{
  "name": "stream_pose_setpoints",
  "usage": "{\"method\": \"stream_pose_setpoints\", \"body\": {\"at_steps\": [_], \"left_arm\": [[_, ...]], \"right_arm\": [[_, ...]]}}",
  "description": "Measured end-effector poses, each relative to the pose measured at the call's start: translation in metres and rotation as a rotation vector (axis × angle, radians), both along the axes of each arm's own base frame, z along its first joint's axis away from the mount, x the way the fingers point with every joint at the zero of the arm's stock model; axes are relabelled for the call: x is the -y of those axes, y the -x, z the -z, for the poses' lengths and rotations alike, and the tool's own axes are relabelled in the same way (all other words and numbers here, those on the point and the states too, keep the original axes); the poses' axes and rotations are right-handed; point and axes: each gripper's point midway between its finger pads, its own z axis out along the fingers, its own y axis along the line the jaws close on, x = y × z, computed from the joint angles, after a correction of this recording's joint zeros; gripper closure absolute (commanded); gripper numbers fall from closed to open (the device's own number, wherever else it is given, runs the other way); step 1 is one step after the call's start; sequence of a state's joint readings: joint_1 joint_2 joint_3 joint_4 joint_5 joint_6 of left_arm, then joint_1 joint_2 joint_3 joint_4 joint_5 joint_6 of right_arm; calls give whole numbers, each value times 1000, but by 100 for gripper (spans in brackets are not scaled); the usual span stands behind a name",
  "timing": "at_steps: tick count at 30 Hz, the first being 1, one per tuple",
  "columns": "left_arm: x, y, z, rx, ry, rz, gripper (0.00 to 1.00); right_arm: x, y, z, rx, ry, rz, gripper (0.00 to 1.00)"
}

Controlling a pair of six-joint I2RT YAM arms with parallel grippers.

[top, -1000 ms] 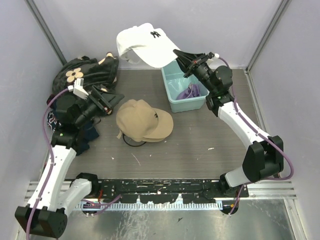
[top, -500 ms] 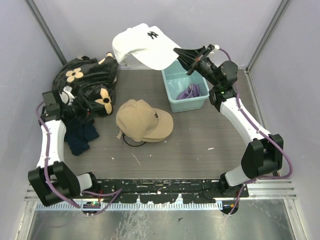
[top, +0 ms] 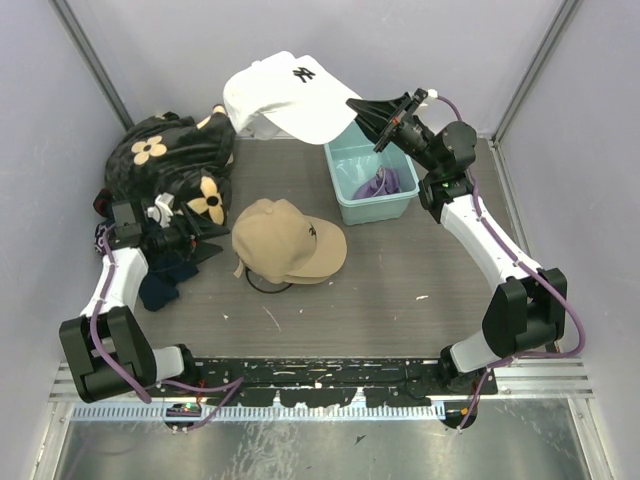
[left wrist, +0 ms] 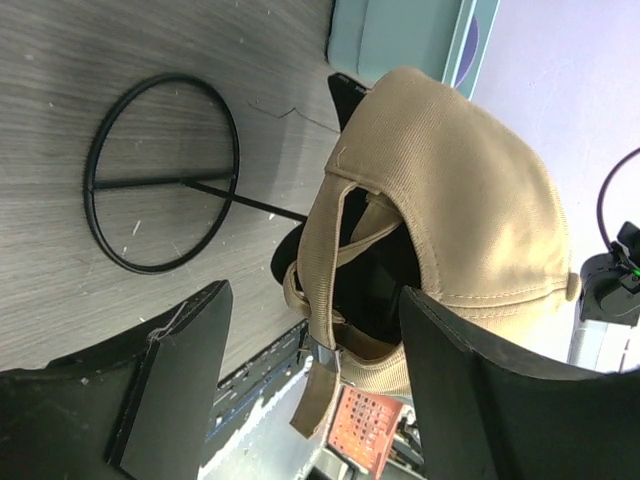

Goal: Stack the hats

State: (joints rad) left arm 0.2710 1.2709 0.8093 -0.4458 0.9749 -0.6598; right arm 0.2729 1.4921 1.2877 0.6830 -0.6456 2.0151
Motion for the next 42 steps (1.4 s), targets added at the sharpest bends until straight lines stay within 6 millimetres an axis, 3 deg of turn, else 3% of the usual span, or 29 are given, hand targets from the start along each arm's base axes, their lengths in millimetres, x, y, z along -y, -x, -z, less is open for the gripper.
{"method": "stream_pose_setpoints", "body": {"at_steps": [6, 17, 31, 42], "left_arm": [[15, 3, 7, -15, 23, 28, 27], [25, -13, 28, -52, 15, 37, 36], [35, -23, 24, -24, 29, 44, 55], [43, -24, 23, 1, 43, 58, 97]], "right_arm": [[0, 0, 1, 1, 1, -3, 99], [-1, 2, 1, 2, 5, -9, 99], [-3, 4, 7, -5, 21, -32, 99], [-7, 8, 27, -46, 55, -72, 99]]}}
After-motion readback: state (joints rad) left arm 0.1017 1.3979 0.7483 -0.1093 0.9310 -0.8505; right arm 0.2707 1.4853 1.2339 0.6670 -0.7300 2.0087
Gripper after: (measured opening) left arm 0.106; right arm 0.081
